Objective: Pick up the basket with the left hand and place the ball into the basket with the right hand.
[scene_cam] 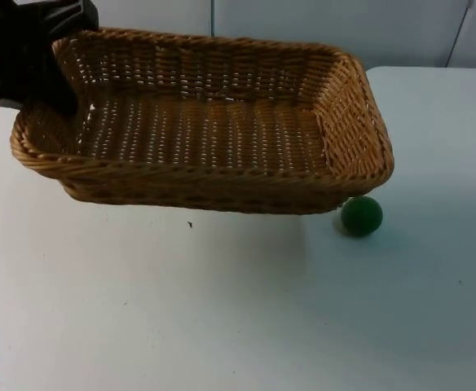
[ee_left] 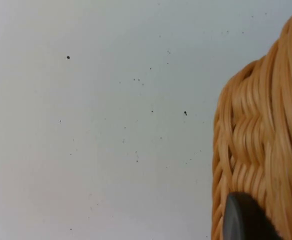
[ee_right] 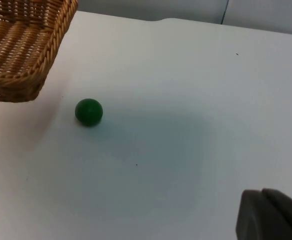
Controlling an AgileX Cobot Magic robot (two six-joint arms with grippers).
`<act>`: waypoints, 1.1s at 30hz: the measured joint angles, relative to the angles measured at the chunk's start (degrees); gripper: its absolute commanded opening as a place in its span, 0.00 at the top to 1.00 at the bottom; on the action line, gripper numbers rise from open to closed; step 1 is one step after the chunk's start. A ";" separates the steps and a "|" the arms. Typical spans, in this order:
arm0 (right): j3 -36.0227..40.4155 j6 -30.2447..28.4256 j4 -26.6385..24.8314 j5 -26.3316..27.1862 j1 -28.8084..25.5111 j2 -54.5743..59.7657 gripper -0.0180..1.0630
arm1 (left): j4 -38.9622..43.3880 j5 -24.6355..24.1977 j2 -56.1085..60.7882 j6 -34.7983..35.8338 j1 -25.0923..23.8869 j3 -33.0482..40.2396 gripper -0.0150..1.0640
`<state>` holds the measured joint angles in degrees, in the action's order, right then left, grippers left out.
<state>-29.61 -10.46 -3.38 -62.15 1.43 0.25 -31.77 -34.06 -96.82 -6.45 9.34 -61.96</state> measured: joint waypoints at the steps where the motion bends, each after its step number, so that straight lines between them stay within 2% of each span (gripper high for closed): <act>1: 0.00 0.00 0.00 0.00 0.00 0.00 0.99 | -0.23 -0.13 0.00 -0.32 0.02 0.00 0.99; 33: 0.00 0.00 0.00 0.00 0.00 0.00 0.99 | -0.85 0.08 0.00 -0.79 0.02 0.00 0.99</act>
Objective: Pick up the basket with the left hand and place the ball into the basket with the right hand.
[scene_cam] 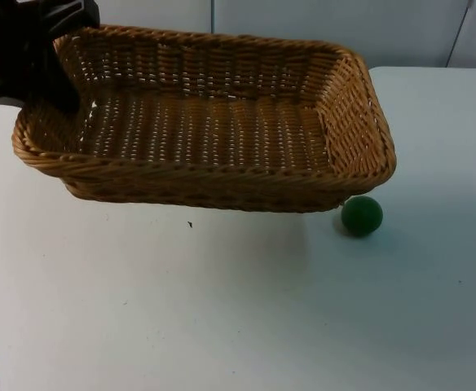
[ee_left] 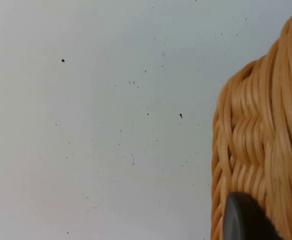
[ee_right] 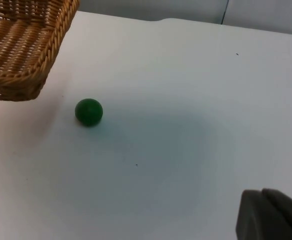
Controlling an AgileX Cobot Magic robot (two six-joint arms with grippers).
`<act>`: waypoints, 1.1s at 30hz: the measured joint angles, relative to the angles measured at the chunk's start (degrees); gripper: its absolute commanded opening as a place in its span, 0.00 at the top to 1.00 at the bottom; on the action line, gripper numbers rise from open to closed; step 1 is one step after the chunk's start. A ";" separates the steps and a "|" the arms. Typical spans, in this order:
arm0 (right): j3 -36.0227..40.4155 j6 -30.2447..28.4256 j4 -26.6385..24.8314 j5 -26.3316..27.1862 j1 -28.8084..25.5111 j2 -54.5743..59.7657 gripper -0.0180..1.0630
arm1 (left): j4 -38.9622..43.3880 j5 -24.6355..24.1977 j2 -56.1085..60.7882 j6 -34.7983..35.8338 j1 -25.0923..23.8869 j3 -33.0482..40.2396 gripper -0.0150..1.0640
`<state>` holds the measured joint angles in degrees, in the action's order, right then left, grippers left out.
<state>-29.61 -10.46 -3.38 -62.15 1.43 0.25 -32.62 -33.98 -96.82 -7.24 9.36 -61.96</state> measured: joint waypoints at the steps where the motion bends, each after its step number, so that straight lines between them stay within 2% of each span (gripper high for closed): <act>1: 0.00 0.00 0.00 0.00 0.00 0.00 0.99 | 0.00 0.00 0.00 0.00 0.00 0.00 0.99; 8: 0.00 0.00 0.00 0.00 -3.27 0.00 0.99 | 0.11 0.36 0.00 0.00 0.00 0.00 0.99; 27: 0.00 0.00 0.00 0.00 -3.36 0.00 0.99 | 0.23 0.35 0.00 0.00 0.00 0.00 0.99; 33: -0.12 0.00 -0.65 0.09 -3.36 9.41 0.99 | 0.23 0.47 0.00 0.00 0.00 0.00 0.99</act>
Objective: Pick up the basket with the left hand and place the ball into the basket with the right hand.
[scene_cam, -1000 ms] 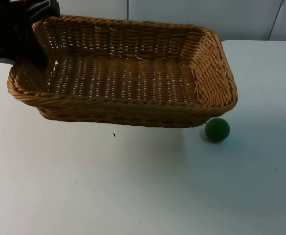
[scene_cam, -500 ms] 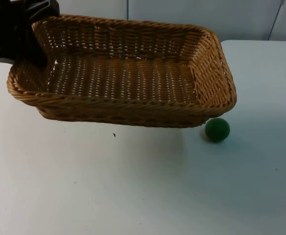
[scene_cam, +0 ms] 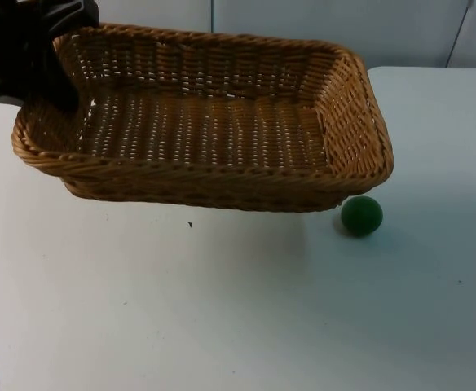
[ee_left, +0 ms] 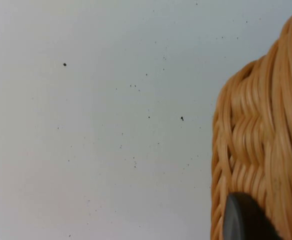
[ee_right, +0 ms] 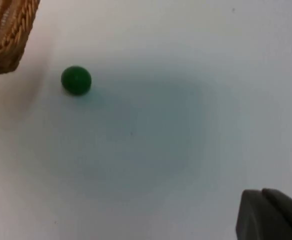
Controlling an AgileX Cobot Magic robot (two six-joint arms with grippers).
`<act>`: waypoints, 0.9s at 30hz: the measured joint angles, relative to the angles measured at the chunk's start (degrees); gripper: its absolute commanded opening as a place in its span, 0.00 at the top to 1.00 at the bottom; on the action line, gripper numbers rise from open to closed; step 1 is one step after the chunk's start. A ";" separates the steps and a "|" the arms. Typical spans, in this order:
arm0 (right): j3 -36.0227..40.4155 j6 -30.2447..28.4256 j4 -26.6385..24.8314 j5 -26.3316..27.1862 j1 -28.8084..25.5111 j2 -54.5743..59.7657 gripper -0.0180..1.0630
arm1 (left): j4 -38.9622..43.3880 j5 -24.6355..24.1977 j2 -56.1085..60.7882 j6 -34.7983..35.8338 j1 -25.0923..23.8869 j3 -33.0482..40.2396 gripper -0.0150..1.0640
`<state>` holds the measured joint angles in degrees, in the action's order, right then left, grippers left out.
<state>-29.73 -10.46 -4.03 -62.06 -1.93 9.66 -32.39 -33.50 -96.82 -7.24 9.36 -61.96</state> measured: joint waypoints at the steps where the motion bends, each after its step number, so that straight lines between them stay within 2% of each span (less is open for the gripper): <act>1: -0.15 0.00 -0.68 0.32 0.00 3.06 0.99 | 0.00 0.10 0.00 0.00 0.00 0.00 0.99; 4: -0.88 0.00 -2.20 2.05 0.00 8.73 0.99 | 0.00 0.10 0.00 0.00 0.00 0.00 0.99; 8: -5.19 0.00 -6.20 7.50 0.00 21.36 0.99 | 0.00 0.10 0.00 0.00 0.00 0.00 0.99; 18: -14.55 0.00 -6.32 12.20 0.00 41.07 0.98 | 0.00 0.10 0.00 0.00 0.00 0.00 0.99; 20: -17.19 0.00 -6.32 12.71 0.44 46.49 0.92 | 0.00 0.10 0.00 0.00 0.00 0.00 0.99; 22: -18.19 0.00 -6.24 12.87 1.27 48.58 0.82 | 0.00 0.10 0.00 0.00 0.00 0.00 0.99; 23: -19.23 0.00 -6.18 13.28 2.36 50.57 0.82 | 0.00 0.10 0.00 0.00 0.00 0.00 0.99; 26: -21.03 0.00 -5.66 14.42 4.88 54.11 0.63 | 0.00 0.10 0.00 0.00 0.00 0.00 0.99; 27: -22.01 0.10 -5.42 15.27 6.46 56.02 0.63 | 0.00 0.10 0.00 0.00 0.00 0.00 0.99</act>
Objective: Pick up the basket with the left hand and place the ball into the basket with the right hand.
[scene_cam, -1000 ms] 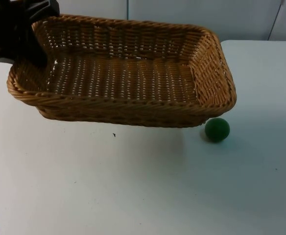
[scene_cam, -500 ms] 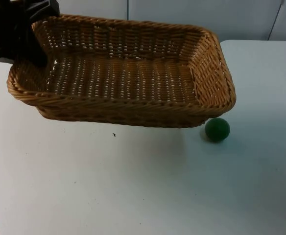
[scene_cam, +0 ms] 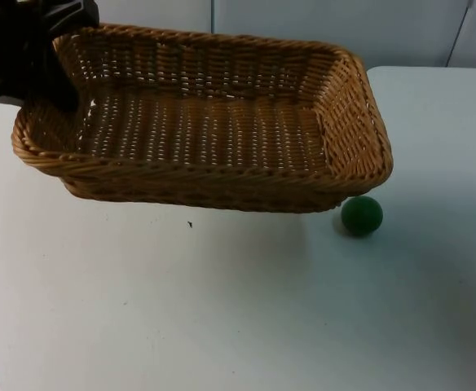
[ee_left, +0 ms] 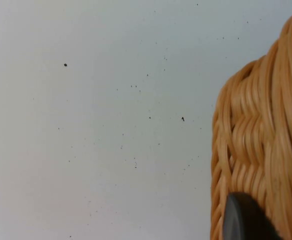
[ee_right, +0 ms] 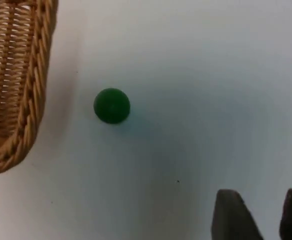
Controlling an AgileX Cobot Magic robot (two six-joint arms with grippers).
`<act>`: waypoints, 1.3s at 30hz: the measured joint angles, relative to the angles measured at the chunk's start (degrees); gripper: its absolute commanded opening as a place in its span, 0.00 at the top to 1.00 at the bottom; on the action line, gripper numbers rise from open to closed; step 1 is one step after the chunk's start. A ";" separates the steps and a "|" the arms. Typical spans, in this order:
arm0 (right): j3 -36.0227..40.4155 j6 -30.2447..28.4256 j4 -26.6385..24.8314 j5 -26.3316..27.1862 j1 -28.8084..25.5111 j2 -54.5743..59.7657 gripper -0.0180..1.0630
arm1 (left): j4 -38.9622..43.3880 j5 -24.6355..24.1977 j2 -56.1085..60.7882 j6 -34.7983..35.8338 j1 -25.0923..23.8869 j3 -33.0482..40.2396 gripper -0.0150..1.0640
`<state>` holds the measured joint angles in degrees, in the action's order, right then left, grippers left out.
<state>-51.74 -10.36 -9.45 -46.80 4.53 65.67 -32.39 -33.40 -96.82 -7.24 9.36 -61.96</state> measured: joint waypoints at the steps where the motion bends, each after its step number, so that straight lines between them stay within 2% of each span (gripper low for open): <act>1: -1.01 0.00 0.16 1.83 2.22 2.64 0.58 | 0.00 0.00 0.00 0.00 0.00 0.00 0.99; 3: -2.20 0.00 0.16 5.22 4.57 6.99 0.47 | 0.00 0.00 0.00 0.00 0.00 0.00 0.99; 4: -2.20 0.00 0.16 5.22 4.57 6.99 0.42 | 0.00 0.00 0.00 0.00 0.00 0.00 0.99; 5: -2.54 0.00 -0.35 6.81 5.65 9.32 0.42 | 0.00 0.00 0.00 0.00 0.00 0.00 0.99; 6: -2.67 0.00 -0.98 8.21 6.41 11.26 0.38 | 0.00 0.00 0.00 0.00 0.00 0.00 0.99; 8: -2.75 0.00 -2.48 10.75 7.64 15.78 0.25 | 0.00 0.00 0.00 0.00 0.00 0.00 0.99; 13: -2.75 -0.45 -2.93 13.97 10.50 23.59 0.15 | 0.00 0.00 0.00 0.00 0.00 0.00 0.99; 19: -2.75 -1.42 -3.04 15.41 13.77 28.43 0.15 | 0.00 0.00 0.00 0.00 0.00 0.00 0.99; 28: -2.75 -2.17 1.12 19.95 15.39 31.02 0.16 | 0.88 0.44 0.00 -0.09 -0.03 0.00 0.99; 32: 0.67 -3.84 1.60 27.05 15.39 31.02 0.16 | 0.88 0.57 0.00 -0.09 -0.03 0.00 0.99; 33: 0.67 -3.84 1.60 27.05 15.39 31.02 0.16 | 0.88 0.57 0.00 -0.09 -0.03 0.00 0.99; 37: 7.57 -5.73 1.73 36.73 15.39 31.02 0.16 | 0.66 0.44 0.00 -0.09 -0.03 0.00 0.99; 39: 8.73 -5.84 1.73 38.87 15.39 31.02 0.16 | 0.66 0.44 0.00 -0.09 -0.03 0.00 0.99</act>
<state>-43.02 -16.20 -7.71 -7.93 19.92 96.69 -31.73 -32.96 -96.82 -7.33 9.33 -61.96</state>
